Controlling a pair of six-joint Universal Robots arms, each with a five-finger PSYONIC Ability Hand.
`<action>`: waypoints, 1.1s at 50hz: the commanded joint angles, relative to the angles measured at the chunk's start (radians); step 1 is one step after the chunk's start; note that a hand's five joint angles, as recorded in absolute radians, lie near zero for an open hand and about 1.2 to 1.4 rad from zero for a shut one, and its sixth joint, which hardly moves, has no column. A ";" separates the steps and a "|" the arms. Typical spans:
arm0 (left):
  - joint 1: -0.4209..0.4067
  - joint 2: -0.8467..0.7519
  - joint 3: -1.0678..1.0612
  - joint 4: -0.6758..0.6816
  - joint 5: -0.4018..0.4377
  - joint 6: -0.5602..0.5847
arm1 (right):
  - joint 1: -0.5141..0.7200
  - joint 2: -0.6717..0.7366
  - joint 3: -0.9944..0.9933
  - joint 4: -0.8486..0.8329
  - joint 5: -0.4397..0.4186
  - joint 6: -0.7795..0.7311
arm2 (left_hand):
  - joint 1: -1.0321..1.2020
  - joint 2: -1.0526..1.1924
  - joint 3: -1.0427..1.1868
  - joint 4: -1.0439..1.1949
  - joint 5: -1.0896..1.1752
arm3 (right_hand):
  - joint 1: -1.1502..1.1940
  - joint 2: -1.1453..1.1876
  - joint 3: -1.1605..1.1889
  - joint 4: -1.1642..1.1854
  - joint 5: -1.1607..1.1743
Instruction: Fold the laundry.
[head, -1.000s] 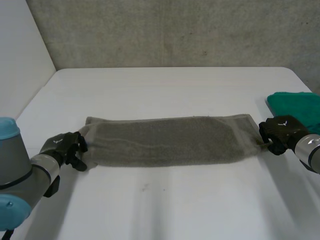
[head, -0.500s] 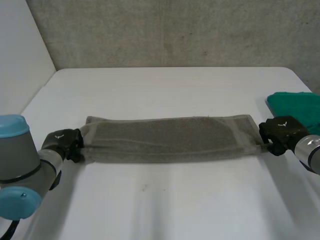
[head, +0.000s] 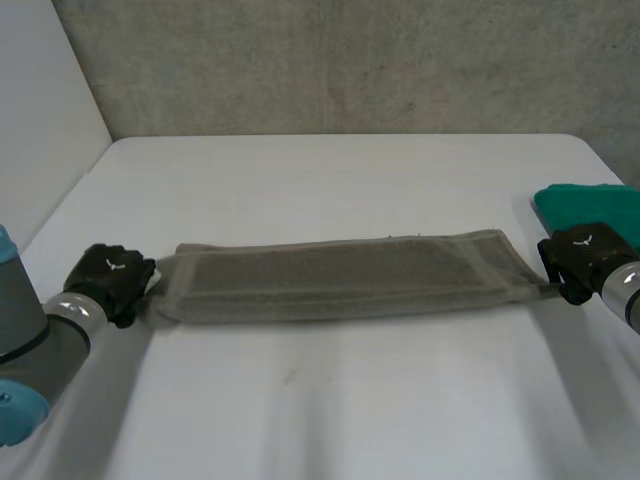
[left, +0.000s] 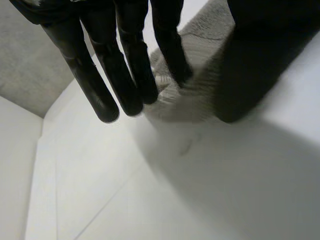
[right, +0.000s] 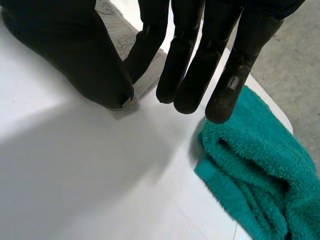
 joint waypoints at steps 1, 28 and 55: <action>-0.068 0.011 -0.004 -0.002 -0.017 -0.004 | -0.005 0.000 0.002 0.019 -0.002 -0.003 | -0.294 -0.314 -0.315 -0.313 -0.318 | 0.433 0.224 0.215 0.208 0.230; -0.048 0.122 -0.004 -0.005 -0.056 -0.102 | 0.073 -0.121 -0.133 -0.002 -0.013 -0.030 | -0.464 -0.484 -0.485 -0.484 -0.488 | 0.433 0.224 0.215 0.208 0.230; -0.020 0.178 -0.055 -0.005 -0.047 -0.170 | 0.875 0.362 -0.503 -0.144 -0.107 -0.007 | -0.476 -0.496 -0.497 -0.495 -0.500 | -0.589 -0.798 -0.807 -0.814 -0.792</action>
